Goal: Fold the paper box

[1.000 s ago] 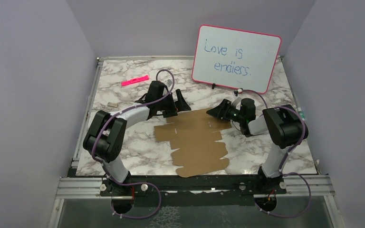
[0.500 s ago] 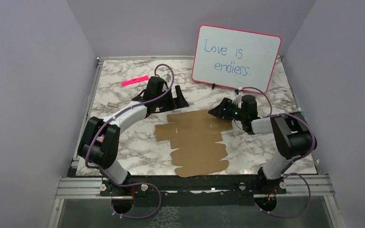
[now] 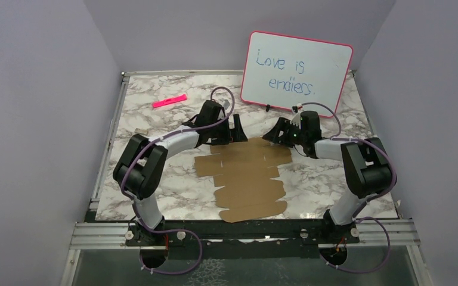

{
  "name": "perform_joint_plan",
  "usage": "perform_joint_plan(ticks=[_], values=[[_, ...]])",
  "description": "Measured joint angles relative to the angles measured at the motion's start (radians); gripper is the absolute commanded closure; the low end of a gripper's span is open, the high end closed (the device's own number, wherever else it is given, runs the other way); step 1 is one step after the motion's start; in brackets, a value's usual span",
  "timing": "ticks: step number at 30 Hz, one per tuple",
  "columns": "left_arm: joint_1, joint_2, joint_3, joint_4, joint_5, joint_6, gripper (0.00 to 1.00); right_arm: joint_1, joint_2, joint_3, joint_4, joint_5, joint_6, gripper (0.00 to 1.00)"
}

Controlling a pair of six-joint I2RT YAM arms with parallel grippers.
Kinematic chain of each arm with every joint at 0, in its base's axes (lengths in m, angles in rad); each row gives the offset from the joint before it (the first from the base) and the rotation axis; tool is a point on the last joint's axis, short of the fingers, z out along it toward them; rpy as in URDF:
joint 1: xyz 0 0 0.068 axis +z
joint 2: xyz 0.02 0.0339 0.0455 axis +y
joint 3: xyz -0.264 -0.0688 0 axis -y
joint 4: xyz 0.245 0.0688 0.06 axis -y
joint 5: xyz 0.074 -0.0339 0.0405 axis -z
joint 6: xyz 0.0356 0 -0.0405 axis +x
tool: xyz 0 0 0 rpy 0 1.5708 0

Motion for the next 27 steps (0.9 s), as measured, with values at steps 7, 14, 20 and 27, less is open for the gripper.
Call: perform_joint_plan(ticks=[7,14,20,27], values=[[-0.001,0.047,0.025,0.033,0.003,-0.001,0.01,0.000,0.054,0.047,-0.054,0.001,-0.006,0.29],[-0.002,0.070,0.025,0.056,0.010,-0.008,0.01,0.000,0.079,0.076,-0.061,-0.021,-0.005,0.31],[-0.002,0.079,0.024,0.076,0.022,-0.019,0.01,0.000,0.087,0.077,-0.062,-0.074,0.003,0.33],[-0.003,0.084,0.009,0.093,0.029,-0.026,0.01,0.000,0.093,0.077,-0.060,-0.150,0.017,0.35]])
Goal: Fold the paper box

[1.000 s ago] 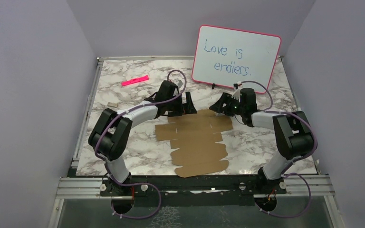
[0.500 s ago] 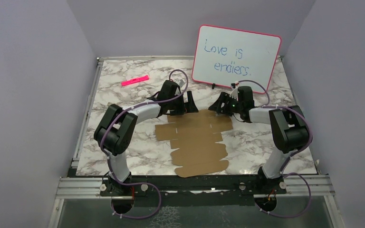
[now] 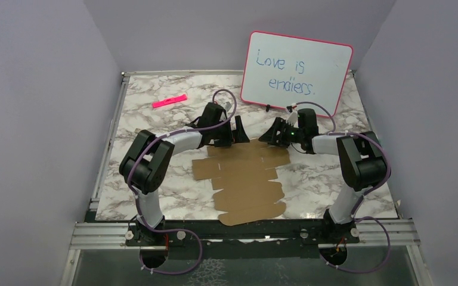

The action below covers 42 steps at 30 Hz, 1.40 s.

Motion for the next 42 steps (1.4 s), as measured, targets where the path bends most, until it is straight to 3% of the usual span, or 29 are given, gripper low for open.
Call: perform_joint_plan(ticks=[25,36,42], values=[[-0.005,0.009,-0.024,0.039,0.015,-0.020,0.01,0.040,-0.024,0.021,0.009,-0.100,0.048,0.40],[-0.006,0.009,-0.031,0.047,0.019,-0.020,0.01,0.051,-0.032,0.051,-0.103,0.111,-0.036,0.38],[-0.006,0.009,-0.032,0.048,0.020,-0.020,0.01,0.051,-0.006,0.060,-0.113,0.150,-0.050,0.38]])
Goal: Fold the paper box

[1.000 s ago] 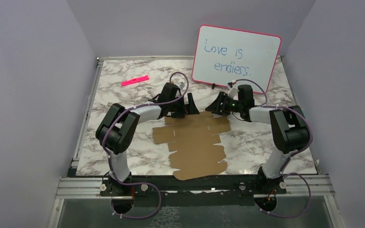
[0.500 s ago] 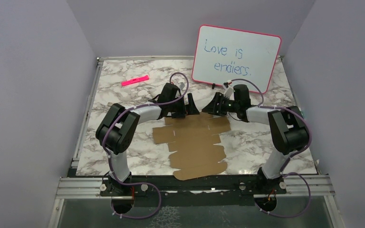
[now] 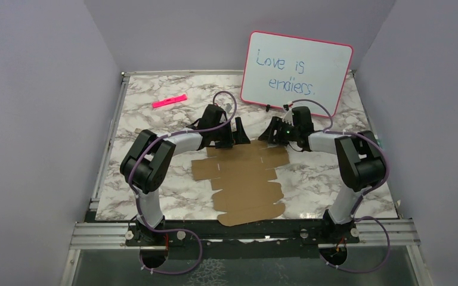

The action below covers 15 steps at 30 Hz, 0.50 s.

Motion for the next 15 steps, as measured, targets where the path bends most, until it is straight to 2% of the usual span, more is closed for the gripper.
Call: perform_joint_plan(ticks=[6,15], values=[[0.000,0.005,0.000,0.009,0.004,-0.002,0.01,0.000,0.029,0.018,0.008,-0.026,0.001,0.40],[0.000,0.007,-0.003,0.021,0.008,-0.006,0.01,-0.002,0.035,0.018,0.039,-0.125,0.048,0.54]])
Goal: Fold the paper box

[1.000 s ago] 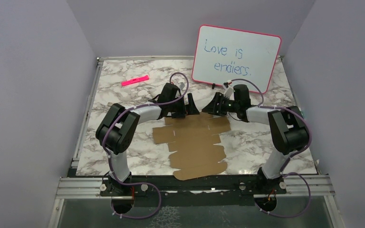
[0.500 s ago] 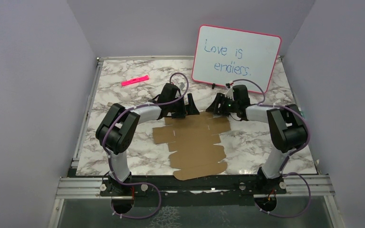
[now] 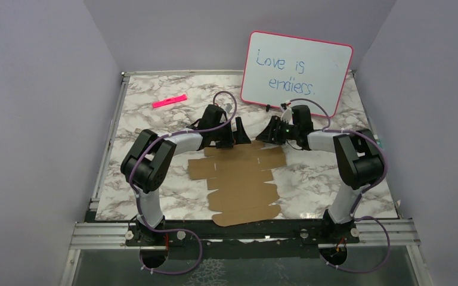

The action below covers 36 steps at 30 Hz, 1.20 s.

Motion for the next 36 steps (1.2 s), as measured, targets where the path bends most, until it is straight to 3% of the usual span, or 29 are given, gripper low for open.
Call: perform_joint_plan(ticks=[11,29,36], values=[[-0.006,0.012,-0.002,0.035,0.014,-0.013,0.01,0.024,-0.005,0.000,0.037,-0.070,0.045,0.55],[-0.006,0.013,-0.002,0.041,0.021,-0.020,0.01,0.074,0.056,0.039,0.035,-0.025,0.032,0.48],[-0.010,-0.029,0.021,-0.060,0.011,0.014,0.01,0.080,-0.052,0.043,-0.068,0.039,-0.026,0.45]])
